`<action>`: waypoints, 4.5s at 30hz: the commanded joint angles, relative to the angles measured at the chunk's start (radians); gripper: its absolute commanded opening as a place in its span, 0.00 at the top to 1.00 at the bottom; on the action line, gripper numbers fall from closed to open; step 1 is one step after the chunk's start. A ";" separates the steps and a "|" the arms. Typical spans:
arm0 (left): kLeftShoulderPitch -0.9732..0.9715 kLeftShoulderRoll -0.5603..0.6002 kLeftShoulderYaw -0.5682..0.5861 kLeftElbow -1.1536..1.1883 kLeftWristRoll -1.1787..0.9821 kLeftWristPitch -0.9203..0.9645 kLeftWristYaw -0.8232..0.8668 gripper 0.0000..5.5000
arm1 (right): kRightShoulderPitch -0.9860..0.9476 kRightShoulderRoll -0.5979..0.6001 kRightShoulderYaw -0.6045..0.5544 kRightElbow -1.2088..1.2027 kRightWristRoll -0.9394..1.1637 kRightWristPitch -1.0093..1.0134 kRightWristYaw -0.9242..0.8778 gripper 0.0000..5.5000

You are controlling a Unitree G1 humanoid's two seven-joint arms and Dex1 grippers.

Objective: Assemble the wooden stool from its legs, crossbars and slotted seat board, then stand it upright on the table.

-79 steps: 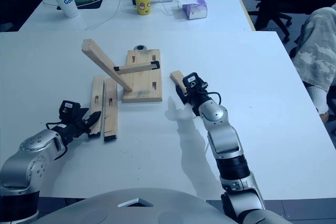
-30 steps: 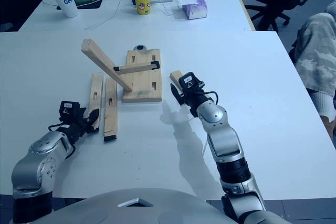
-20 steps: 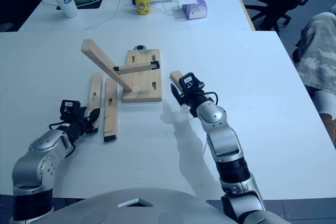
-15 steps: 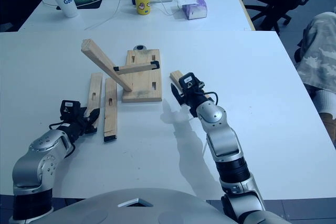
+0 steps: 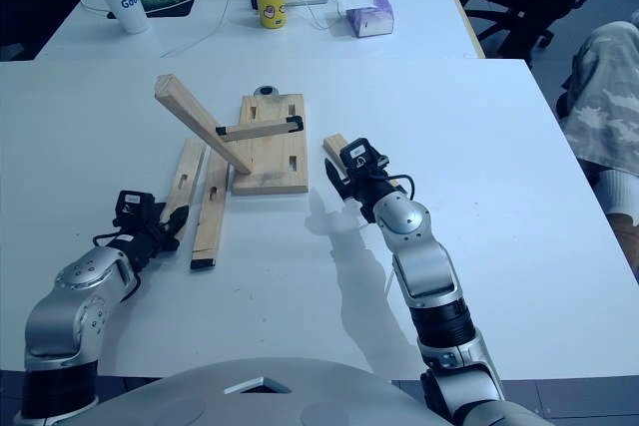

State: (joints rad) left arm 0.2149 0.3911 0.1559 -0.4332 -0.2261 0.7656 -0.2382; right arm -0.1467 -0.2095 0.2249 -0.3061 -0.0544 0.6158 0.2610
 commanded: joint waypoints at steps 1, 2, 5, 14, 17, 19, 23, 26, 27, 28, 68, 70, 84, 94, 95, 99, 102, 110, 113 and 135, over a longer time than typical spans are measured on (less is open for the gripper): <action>0.023 0.018 -0.012 0.032 0.021 0.023 -0.004 0.49 | 0.006 -0.002 0.003 0.003 -0.005 -0.005 -0.002 0.41; 0.021 0.019 -0.012 0.035 0.023 0.021 -0.004 0.47 | 0.005 -0.002 0.002 0.003 -0.005 -0.005 -0.002 0.41; 0.020 0.023 -0.012 0.045 0.029 0.013 -0.006 0.38 | 0.005 -0.003 0.003 0.006 -0.006 -0.008 -0.002 0.41; 0.011 0.004 -0.002 0.042 0.017 0.015 -0.003 0.22 | 0.000 -0.002 0.003 0.010 -0.005 -0.009 -0.001 0.41; 0.011 -0.004 0.003 0.038 0.007 0.020 -0.006 0.29 | 0.000 -0.001 0.003 0.010 -0.006 -0.009 -0.001 0.41; 0.010 -0.013 0.009 0.037 -0.005 0.027 -0.006 0.35 | -0.001 0.000 0.003 0.009 -0.005 -0.008 -0.002 0.41; 0.004 -0.020 0.014 0.043 -0.015 0.032 -0.002 0.47 | -0.004 0.000 0.004 0.012 -0.006 -0.010 -0.002 0.41; 0.001 -0.026 0.017 0.044 -0.015 0.034 0.000 0.54 | -0.007 0.000 0.003 0.015 -0.006 -0.012 -0.001 0.41; -0.001 -0.027 0.017 0.045 -0.014 0.034 0.001 0.57 | -0.008 0.000 0.002 0.016 -0.006 -0.012 -0.001 0.41; -0.002 -0.031 0.019 0.045 -0.014 0.031 0.003 0.60 | -0.009 -0.001 0.002 0.016 -0.005 -0.013 0.000 0.41; -0.556 0.013 -0.118 -0.273 -0.158 -0.253 -0.024 0.63 | -0.787 0.075 -0.616 0.180 1.673 0.409 -0.481 0.02; -0.537 0.056 -0.169 -0.274 -0.119 -0.251 -0.063 0.63 | -0.788 0.065 -0.600 0.185 1.686 0.390 -0.480 0.02; -0.482 0.068 -0.197 -0.249 -0.059 -0.304 -0.116 0.63 | -0.726 0.000 -0.518 0.184 1.739 0.303 -0.478 0.23; -0.439 0.088 -0.227 -0.261 -0.038 -0.305 -0.152 0.63 | -0.711 -0.023 -0.494 0.192 1.738 0.268 -0.468 0.53; -0.434 0.088 -0.232 -0.265 -0.032 -0.306 -0.154 0.63 | -0.712 -0.022 -0.489 0.193 1.741 0.267 -0.470 0.55; -0.426 0.083 -0.238 -0.273 -0.022 -0.307 -0.156 0.63 | -0.705 -0.027 -0.479 0.192 1.751 0.262 -0.474 0.67; -0.434 0.083 -0.231 -0.265 -0.018 -0.307 -0.157 0.63 | -0.699 -0.029 -0.474 0.189 1.745 0.258 -0.470 0.76; -0.453 0.080 -0.212 -0.242 -0.003 -0.313 -0.151 0.63 | -0.685 -0.038 -0.467 0.182 1.743 0.247 -0.468 0.78; -0.451 0.078 -0.214 -0.245 0.001 -0.315 -0.150 0.63 | -0.681 -0.040 -0.462 0.180 1.742 0.242 -0.468 0.78; -0.476 0.021 -0.132 -0.231 -0.030 -0.328 -0.114 0.37 | -0.673 -0.108 -0.518 0.270 1.528 0.138 -0.418 0.81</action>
State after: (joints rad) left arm -0.2425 0.4267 -0.0010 -0.6697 -0.2365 0.4307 -0.3639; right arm -0.7999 -0.2947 -0.2689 -0.0656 1.5190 0.7793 -0.1781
